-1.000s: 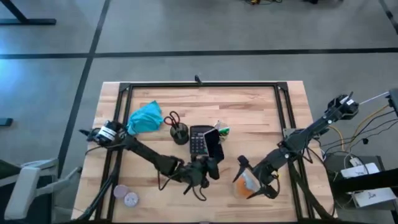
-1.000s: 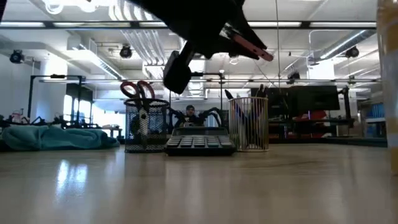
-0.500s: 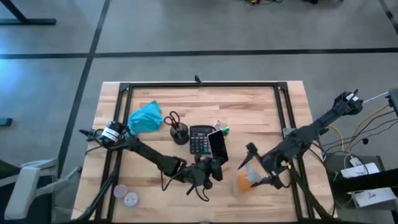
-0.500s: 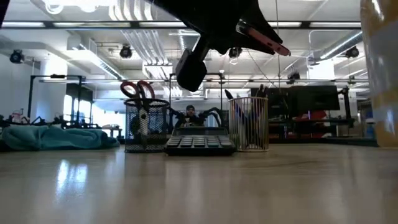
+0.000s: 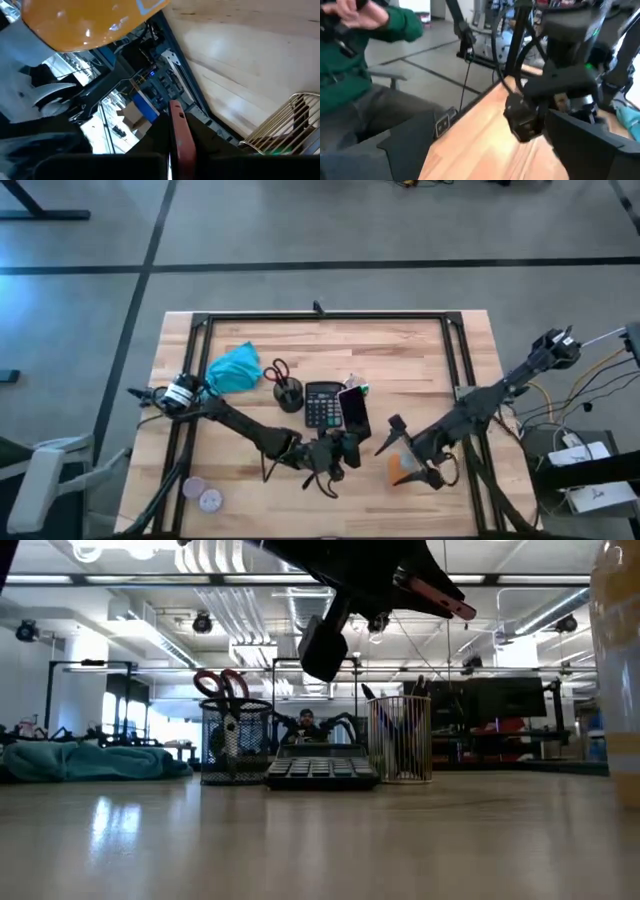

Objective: Apply microfiber cloth
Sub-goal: Spray the back and front of the cellphone with the orange spray bottle

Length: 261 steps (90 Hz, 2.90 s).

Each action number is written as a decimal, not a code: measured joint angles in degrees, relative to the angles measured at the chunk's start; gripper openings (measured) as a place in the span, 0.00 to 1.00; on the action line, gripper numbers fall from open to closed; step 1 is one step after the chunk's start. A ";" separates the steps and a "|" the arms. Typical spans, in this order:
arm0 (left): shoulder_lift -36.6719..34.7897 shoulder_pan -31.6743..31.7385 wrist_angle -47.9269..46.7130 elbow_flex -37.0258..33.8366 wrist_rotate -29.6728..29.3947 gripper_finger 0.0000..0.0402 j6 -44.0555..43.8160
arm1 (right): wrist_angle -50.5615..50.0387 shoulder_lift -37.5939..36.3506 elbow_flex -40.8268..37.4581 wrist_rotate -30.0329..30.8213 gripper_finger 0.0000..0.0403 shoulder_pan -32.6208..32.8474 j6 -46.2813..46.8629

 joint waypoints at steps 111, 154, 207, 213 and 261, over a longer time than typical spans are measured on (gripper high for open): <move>0.00 0.14 0.55 0.00 0.36 0.03 0.62 | -2.96 -7.90 1.75 18.41 0.88 9.72 -3.94; 0.00 3.13 2.04 0.00 5.69 0.03 5.47 | -31.47 -18.99 1.66 43.66 0.88 24.07 17.28; 0.00 2.32 2.67 0.00 6.12 0.03 5.92 | -20.91 -13.30 1.79 44.68 0.88 15.59 3.91; 0.00 2.32 3.59 -0.02 6.14 0.03 6.24 | -21.69 -13.17 1.79 44.79 0.88 15.58 3.73; 0.02 2.94 6.51 0.57 5.97 0.03 12.12 | -27.02 -28.82 -4.34 11.13 0.88 3.87 5.27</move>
